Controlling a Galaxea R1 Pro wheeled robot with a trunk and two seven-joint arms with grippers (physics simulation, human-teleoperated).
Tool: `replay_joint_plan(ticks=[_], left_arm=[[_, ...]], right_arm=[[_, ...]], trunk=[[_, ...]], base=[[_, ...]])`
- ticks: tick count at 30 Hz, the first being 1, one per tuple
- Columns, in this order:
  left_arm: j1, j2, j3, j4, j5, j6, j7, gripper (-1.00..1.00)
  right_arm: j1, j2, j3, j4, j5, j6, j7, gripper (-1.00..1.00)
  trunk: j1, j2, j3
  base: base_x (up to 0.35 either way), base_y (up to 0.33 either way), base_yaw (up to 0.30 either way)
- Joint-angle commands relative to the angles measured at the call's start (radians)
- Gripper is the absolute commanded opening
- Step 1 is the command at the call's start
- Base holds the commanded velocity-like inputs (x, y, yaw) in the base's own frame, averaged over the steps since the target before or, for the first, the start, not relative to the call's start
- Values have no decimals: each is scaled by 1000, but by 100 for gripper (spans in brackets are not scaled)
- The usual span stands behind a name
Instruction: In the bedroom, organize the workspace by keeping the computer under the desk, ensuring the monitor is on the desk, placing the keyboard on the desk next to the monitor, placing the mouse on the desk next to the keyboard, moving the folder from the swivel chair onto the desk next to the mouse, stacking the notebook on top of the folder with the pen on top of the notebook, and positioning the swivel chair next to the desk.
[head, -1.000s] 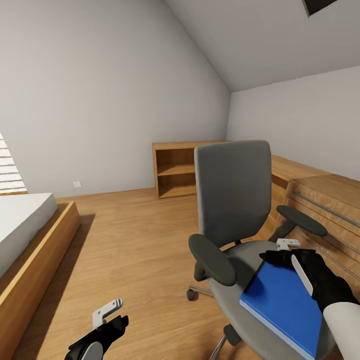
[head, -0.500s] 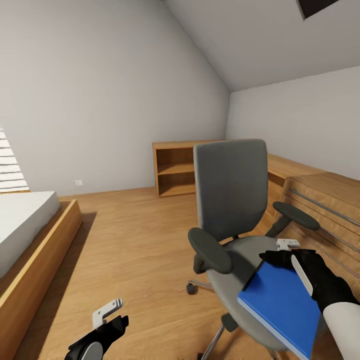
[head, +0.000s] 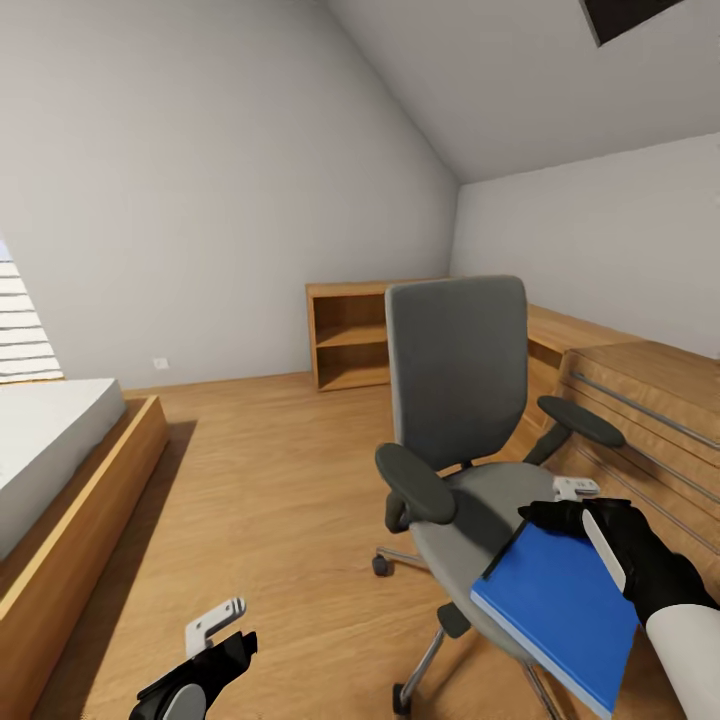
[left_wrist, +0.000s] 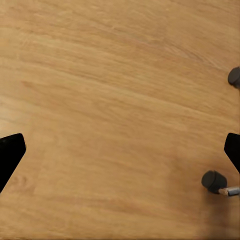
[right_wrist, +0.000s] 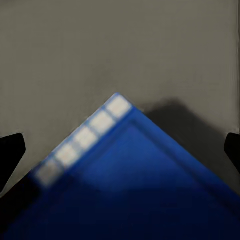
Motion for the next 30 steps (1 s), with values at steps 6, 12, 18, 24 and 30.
replay_joint_plan(ticks=[6,12,18,24,30], left_arm=[[-1,1,-2,-1,9,1,10,100],[-1,1,-2,9,9,1,11,100],[-1,1,-2,12,9,2,11,100],[-1,1,-2,12,10,1,11,100],[-1,0,-3,25,9,1,10,100]], right_arm=[[0,0,-1,-3,-11,5,0,100],[0,1,0,-8,-14,4,1,100],[0,1,0,-13,-16,5,1,100],[0,1,0,-30,-17,5,2,100],[0,1,-1,-34,-17,5,2,100]], trunk=[[0,0,-1],[0,0,0],[0,0,8],[0,0,17],[0,0,26]], base=[[-51,0,0],[-2,0,0],[0,0,0],[0,0,0],[0,0,0]])
